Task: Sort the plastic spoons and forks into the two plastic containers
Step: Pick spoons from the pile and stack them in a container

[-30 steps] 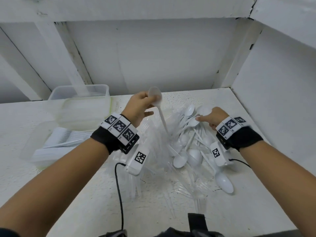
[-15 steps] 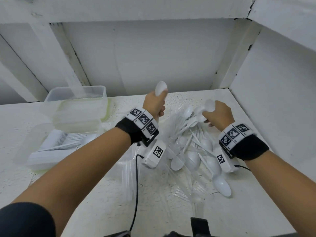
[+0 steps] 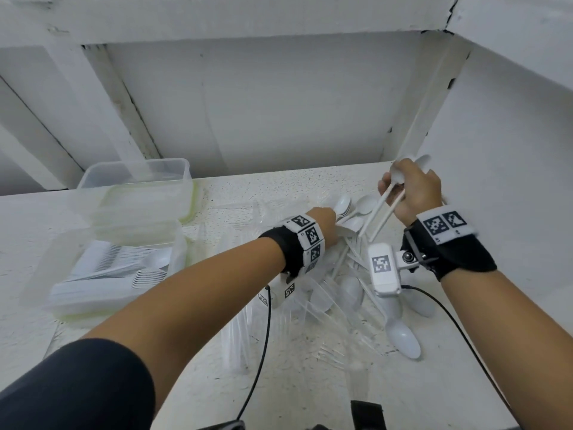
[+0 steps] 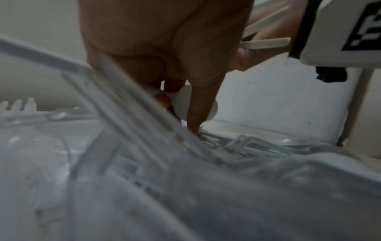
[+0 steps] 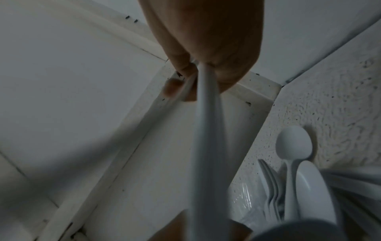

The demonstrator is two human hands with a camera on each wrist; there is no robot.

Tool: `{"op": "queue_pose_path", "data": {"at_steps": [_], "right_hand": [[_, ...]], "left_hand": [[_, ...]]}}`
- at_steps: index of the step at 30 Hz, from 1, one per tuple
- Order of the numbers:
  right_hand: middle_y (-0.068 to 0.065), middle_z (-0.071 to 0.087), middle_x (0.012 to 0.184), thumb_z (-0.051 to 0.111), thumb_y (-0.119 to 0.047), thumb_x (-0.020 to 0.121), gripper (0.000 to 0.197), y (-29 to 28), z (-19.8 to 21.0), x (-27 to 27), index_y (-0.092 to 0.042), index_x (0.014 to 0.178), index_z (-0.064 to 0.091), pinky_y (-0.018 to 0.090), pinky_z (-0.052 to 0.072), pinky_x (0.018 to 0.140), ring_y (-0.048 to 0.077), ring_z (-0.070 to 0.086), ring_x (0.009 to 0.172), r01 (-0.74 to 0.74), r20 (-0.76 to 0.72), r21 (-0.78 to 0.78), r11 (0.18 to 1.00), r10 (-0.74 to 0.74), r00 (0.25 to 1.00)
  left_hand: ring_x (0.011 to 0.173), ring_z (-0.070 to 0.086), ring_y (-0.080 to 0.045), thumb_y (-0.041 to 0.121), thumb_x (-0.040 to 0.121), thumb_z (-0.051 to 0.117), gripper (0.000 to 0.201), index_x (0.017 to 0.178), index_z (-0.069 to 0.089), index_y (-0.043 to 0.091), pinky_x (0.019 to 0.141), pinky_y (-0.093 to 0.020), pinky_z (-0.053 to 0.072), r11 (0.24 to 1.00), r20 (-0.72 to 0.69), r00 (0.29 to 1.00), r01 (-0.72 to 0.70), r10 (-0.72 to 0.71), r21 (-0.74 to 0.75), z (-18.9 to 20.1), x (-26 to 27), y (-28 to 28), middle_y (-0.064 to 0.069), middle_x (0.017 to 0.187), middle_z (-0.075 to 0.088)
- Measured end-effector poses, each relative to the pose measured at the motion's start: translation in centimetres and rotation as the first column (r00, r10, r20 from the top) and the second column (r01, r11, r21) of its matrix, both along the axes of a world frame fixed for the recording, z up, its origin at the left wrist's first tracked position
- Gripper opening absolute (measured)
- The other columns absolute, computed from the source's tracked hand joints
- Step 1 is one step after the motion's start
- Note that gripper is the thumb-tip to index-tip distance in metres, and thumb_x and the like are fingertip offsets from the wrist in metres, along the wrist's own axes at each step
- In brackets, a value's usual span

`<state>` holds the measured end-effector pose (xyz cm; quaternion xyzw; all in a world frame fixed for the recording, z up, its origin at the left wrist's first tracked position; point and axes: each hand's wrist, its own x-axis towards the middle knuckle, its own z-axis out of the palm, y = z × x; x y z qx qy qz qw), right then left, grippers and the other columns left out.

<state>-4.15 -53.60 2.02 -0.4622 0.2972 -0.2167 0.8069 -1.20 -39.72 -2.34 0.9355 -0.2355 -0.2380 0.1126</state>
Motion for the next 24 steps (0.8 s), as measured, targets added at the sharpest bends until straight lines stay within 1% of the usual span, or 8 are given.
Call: {"op": "queue_pose_path", "data": {"at_steps": [3,5,7,10,13,17,21,24], "right_hand": [[0.005,0.04,0.066,0.052,-0.003,0.087,0.017,-0.2,-0.8,0.5,-0.01,0.077,0.04,0.014,0.03,0.037,0.006,0.038,0.035,-0.075,-0.078,-0.005,0.997,0.075,0.994],[0.005,0.043,0.066,0.057,-0.006,0.088,0.021,-0.3,-1.2,0.7,-0.01,0.073,0.044,0.016,0.027,0.036,0.005,0.036,0.035,-0.146,-0.128,-0.017,0.989,0.143,0.982],[0.005,0.046,0.065,0.061,-0.006,0.088,0.022,-0.3,-1.4,0.8,-0.008,0.07,0.047,0.016,0.028,0.037,0.004,0.037,0.035,-0.2,-0.185,-0.053,0.978,0.187,0.965],[0.004,0.04,0.061,0.058,-0.002,0.086,0.023,-0.4,-2.0,1.2,-0.007,0.067,0.046,0.014,0.026,0.036,0.004,0.034,0.031,-0.199,-0.264,-0.106,0.974,0.165,0.95],[0.003,0.035,0.061,0.053,-0.01,0.084,0.01,-0.2,-2.0,1.8,-0.009,0.082,0.044,0.011,0.025,0.037,0.007,0.028,0.029,-0.18,-0.376,-0.174,0.968,0.104,0.921],[0.004,0.035,0.068,0.039,-0.011,0.086,0.018,0.6,-2.1,3.2,-0.009,0.104,0.041,0.013,0.024,0.04,0.011,0.027,0.047,-0.321,-0.549,-0.249,0.914,0.139,0.824],[0.008,0.045,0.076,0.041,-0.011,0.088,0.037,1.2,-3.3,4.0,0.004,0.121,0.049,0.026,0.032,0.055,0.019,0.042,0.06,-0.578,-0.725,-0.412,0.704,0.131,0.676],[0.019,0.058,0.108,0.05,-0.025,0.093,0.045,1.6,-4.1,4.1,0.006,0.126,0.047,0.029,0.037,0.07,0.032,0.057,0.093,-0.708,-0.794,-0.509,0.49,0.05,0.606]], "left_hand": [[0.052,0.036,-0.009,0.015,0.09,0.055,0.036,0.061,0.035,0.012,0.044,-0.016,0.029,0.994,0.048,0.994,0.098,-0.1,0.05,0.0,-0.4,0.0,0.0,0.063,0.038],[0.055,0.04,-0.012,0.014,0.089,0.056,0.031,0.063,0.04,0.01,0.045,-0.017,0.03,0.992,0.042,0.992,0.117,-0.119,0.051,-0.1,-0.5,0.0,0.0,0.064,0.04],[0.067,0.048,-0.017,0.016,0.087,0.058,0.013,0.08,0.055,0.006,0.047,-0.017,0.03,0.997,0.003,0.997,0.076,-0.076,-0.024,0.1,-0.3,0.3,-0.002,0.071,0.048],[0.074,0.05,-0.017,0.018,0.087,0.06,0.021,0.102,0.063,0.004,0.05,-0.017,0.032,0.974,-0.072,0.997,-0.05,0.035,-0.222,0.7,0.1,1.2,-0.004,0.08,0.054],[0.066,0.049,-0.016,0.021,0.089,0.055,0.013,0.091,0.059,0.009,0.052,-0.019,0.031,0.921,-0.098,0.988,-0.15,0.122,-0.361,1.4,0.5,2.2,-0.002,0.074,0.053],[0.071,0.05,-0.015,0.022,0.092,0.049,0.015,0.087,0.054,0.01,0.055,-0.018,0.032,0.809,-0.144,0.965,-0.264,0.221,-0.526,1.9,0.7,3.0,-0.002,0.082,0.056],[0.061,0.046,-0.013,0.015,0.09,0.049,0.018,0.072,0.05,0.014,0.053,-0.022,0.032,0.648,-0.255,0.918,-0.395,0.304,-0.651,2.6,1.1,3.4,0.0,0.068,0.053],[0.057,0.043,-0.011,0.015,0.088,0.052,0.019,0.069,0.049,0.015,0.052,-0.023,0.031,0.589,-0.325,0.886,-0.462,0.33,-0.663,3.1,1.5,3.6,0.001,0.064,0.051]]}}
